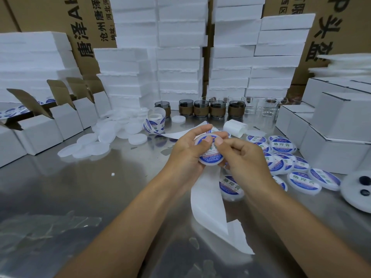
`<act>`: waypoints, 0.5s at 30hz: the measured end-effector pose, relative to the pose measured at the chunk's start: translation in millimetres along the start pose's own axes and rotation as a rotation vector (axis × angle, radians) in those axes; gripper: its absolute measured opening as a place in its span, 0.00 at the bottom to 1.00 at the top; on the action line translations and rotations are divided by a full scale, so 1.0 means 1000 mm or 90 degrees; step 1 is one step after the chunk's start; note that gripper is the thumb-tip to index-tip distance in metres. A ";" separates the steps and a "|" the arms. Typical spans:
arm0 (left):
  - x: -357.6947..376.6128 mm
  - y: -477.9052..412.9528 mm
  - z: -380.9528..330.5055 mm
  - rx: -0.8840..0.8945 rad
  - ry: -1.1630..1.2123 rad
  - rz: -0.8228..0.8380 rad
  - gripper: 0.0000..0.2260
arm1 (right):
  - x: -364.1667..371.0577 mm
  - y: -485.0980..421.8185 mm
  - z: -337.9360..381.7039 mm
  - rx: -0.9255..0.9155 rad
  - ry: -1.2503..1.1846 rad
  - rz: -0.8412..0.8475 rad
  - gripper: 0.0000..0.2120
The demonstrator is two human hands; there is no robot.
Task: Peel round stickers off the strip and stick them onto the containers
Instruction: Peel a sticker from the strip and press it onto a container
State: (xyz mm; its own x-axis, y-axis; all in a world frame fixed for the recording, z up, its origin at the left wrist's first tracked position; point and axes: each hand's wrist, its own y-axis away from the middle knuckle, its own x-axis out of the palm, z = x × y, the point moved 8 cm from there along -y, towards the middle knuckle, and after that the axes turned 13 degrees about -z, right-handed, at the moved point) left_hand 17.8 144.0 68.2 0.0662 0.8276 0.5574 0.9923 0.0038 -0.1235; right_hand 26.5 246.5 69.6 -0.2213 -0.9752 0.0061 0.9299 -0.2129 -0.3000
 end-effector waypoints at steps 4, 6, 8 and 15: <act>-0.004 -0.001 0.000 0.028 -0.054 -0.015 0.07 | 0.001 0.001 0.003 -0.059 0.027 0.013 0.06; -0.005 -0.002 -0.001 0.029 -0.043 -0.019 0.07 | 0.004 0.003 0.003 -0.045 -0.005 0.035 0.04; -0.007 -0.003 -0.003 0.032 -0.023 -0.025 0.07 | 0.008 0.004 0.001 -0.028 -0.025 0.061 0.06; -0.013 -0.007 0.004 0.040 -0.092 -0.059 0.12 | 0.001 -0.002 -0.005 -0.020 -0.021 0.000 0.05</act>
State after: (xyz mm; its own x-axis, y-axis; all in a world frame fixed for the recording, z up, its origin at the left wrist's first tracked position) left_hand 10.1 135.6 58.8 -0.0457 0.8939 0.4459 0.9847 0.1155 -0.1308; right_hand 22.8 246.1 65.6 -0.2114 -0.9766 0.0381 0.9199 -0.2120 -0.3300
